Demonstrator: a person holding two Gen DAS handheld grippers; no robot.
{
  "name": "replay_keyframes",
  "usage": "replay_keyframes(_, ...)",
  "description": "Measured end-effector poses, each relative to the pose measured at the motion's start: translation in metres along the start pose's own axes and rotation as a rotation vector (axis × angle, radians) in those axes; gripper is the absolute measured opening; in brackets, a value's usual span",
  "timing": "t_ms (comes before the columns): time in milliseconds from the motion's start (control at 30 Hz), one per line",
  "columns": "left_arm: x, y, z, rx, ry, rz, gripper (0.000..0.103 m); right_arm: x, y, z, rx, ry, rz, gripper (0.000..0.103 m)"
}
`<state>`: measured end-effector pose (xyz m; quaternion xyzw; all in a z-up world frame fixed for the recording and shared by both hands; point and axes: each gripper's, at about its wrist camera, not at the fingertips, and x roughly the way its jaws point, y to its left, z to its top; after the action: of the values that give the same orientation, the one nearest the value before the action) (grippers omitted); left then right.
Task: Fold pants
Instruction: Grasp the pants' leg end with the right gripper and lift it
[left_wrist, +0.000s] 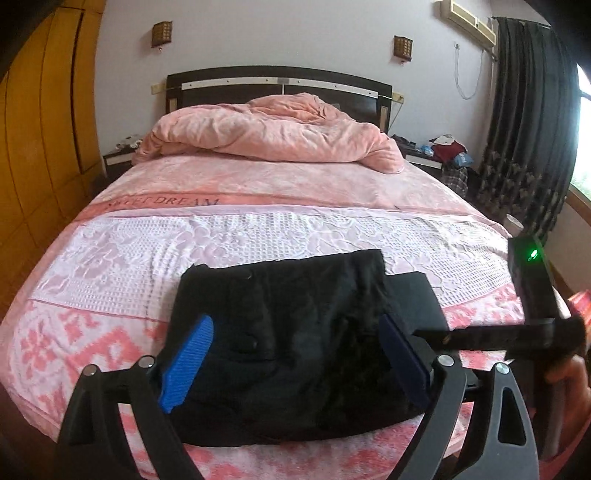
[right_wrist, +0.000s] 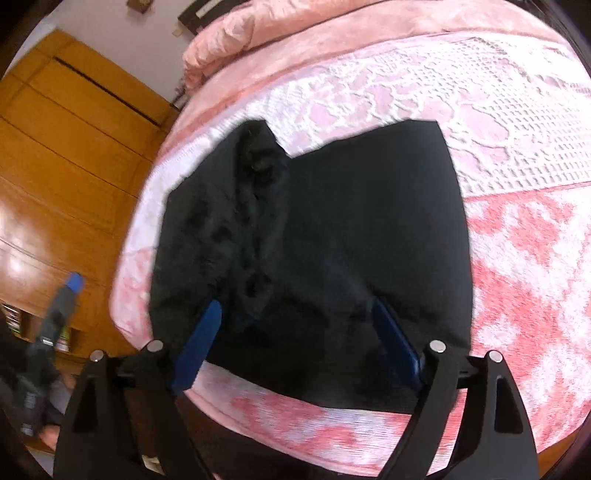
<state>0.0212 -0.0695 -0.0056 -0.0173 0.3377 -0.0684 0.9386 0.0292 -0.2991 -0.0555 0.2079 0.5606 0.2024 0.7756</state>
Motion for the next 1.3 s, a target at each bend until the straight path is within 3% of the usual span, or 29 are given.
replay_keyframes(133,0.01,0.009,-0.003,-0.012,0.019,0.013,0.092,0.004,0.016,0.015,0.022,0.003,0.091,0.091)
replay_keyframes(300,0.029,0.029,-0.013,-0.035,0.08,0.027,0.099,0.029,0.046,0.026,-0.039,0.052,0.049,0.091)
replay_keyframes(500,0.055,0.087,-0.037,-0.246,0.188,0.012,0.099,0.063,0.061,0.027,-0.074,0.138,-0.004,0.091)
replay_keyframes(667,0.067,0.128,-0.057,-0.423,0.252,0.02,0.099,0.079,0.067,0.012,-0.118,0.147,-0.063,0.093)
replay_keyframes(700,0.068,0.131,-0.059,-0.432,0.256,0.022,0.099,0.082,0.069,0.01,-0.139,0.141,-0.083,0.091)
replay_keyframes(733,0.068,0.134,-0.061,-0.436,0.257,0.026,0.099,0.083,0.073,0.008,-0.16,0.132,-0.096,0.076)
replay_keyframes(833,0.068,0.138,-0.065,-0.438,0.263,0.043,0.099,0.083,0.084,0.004,-0.224,0.122,-0.11,0.047)
replay_keyframes(933,0.067,0.141,-0.066,-0.452,0.27,0.04,0.099,0.071,0.086,0.005,-0.239,0.105,-0.087,0.029)
replay_keyframes(1300,0.052,0.133,-0.058,-0.464,0.238,0.013,0.099,-0.026,0.108,0.021,-0.289,-0.058,0.026,0.023)
